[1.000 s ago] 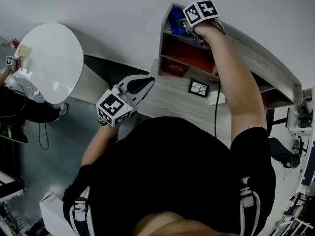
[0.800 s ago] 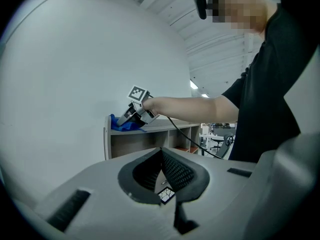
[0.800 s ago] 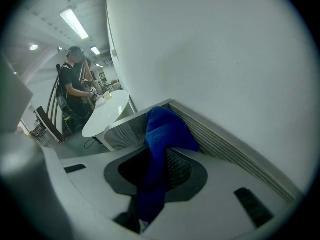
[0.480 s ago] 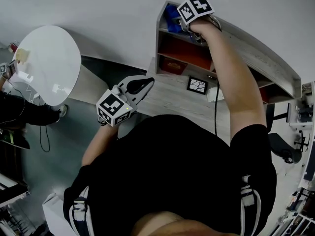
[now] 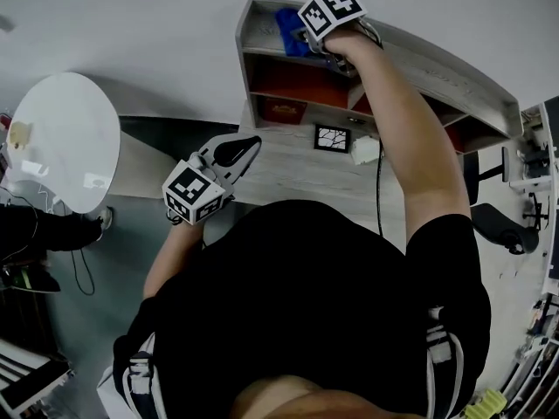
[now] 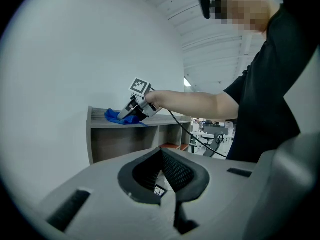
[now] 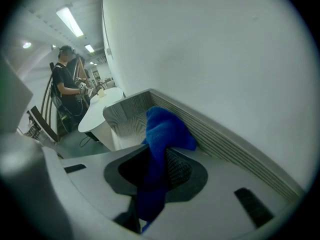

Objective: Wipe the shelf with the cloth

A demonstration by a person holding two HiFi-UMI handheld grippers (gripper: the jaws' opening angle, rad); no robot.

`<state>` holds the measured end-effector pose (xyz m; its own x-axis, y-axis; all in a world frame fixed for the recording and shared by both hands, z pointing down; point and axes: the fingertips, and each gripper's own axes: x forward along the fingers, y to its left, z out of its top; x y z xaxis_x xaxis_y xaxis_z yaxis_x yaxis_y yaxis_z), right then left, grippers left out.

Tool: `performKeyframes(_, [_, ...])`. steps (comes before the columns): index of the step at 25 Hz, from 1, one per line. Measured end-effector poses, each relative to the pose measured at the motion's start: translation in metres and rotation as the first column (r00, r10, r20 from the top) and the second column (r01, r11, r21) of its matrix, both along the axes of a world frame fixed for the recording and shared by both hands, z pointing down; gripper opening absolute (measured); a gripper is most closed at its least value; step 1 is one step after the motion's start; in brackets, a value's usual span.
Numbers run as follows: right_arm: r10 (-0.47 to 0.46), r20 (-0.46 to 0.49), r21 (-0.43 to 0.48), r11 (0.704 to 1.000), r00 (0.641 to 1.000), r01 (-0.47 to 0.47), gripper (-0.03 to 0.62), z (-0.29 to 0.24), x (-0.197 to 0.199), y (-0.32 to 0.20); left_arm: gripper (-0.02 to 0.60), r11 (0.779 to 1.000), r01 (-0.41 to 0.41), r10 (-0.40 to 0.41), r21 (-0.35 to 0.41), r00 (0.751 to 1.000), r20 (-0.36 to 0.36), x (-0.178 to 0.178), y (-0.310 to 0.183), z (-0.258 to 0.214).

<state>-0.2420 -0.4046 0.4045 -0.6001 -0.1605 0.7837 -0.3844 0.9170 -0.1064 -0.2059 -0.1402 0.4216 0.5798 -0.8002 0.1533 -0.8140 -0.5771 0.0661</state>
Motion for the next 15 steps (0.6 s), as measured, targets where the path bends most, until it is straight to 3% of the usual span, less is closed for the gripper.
performKeyframes(8, [0.101,-0.016,0.001,0.995,0.995,-0.101,0.087,0.000,0.076,-0.026,0.017,0.992,-0.121,0.122,-0.014,0.992,0.015,0.039,-0.020,0.007])
performKeyframes(15, [0.179,-0.022,-0.001,0.984,0.984,-0.180,0.087,0.000,0.140,-0.046,0.017,0.987,-0.159,0.160,-0.019,0.987,0.012,0.056,-0.034,0.008])
